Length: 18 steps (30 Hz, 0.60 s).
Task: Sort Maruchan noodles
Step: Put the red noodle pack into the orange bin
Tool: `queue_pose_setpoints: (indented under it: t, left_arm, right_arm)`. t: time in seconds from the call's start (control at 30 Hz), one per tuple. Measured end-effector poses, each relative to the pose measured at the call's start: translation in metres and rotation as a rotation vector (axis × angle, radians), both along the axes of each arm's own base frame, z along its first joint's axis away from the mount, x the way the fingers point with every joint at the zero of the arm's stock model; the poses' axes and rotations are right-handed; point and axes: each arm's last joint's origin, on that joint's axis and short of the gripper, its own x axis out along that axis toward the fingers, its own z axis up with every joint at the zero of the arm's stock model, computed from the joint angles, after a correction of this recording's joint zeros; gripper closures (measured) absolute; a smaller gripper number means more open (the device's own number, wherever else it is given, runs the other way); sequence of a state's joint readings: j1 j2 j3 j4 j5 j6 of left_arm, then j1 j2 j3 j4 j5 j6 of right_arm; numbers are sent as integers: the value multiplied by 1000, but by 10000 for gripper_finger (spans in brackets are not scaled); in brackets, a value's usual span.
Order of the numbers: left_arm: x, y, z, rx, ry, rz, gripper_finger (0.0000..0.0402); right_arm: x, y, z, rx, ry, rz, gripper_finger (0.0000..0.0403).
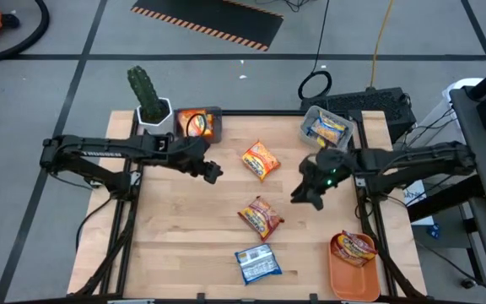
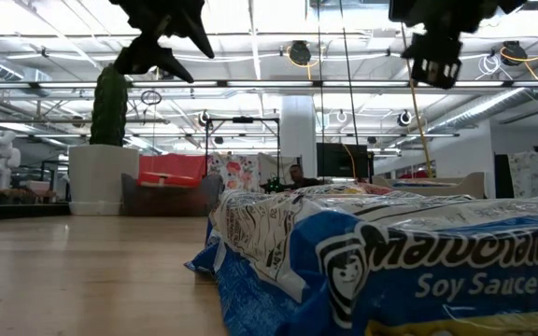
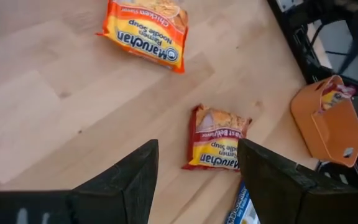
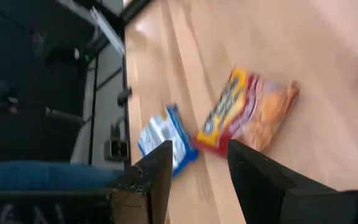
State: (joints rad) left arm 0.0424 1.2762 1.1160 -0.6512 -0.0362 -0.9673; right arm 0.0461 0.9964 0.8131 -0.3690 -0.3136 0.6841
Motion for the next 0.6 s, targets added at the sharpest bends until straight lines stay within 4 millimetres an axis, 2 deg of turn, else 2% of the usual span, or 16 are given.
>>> queue_pose_setpoints:
  t: [0.23,0.47,0.6]
  left_arm:
    - [0,-9,-6,43,14,-78,179]
    - [-7,-26,-33,-37,94,-56,179]
    - [-10,-43,-47,-79,108,-68,179]
  right_arm:
    - [7,19,-36,6,168,8,235]
    - [27,40,-57,-142,142,105,191]
    - [33,46,-75,-182,215,124,182]
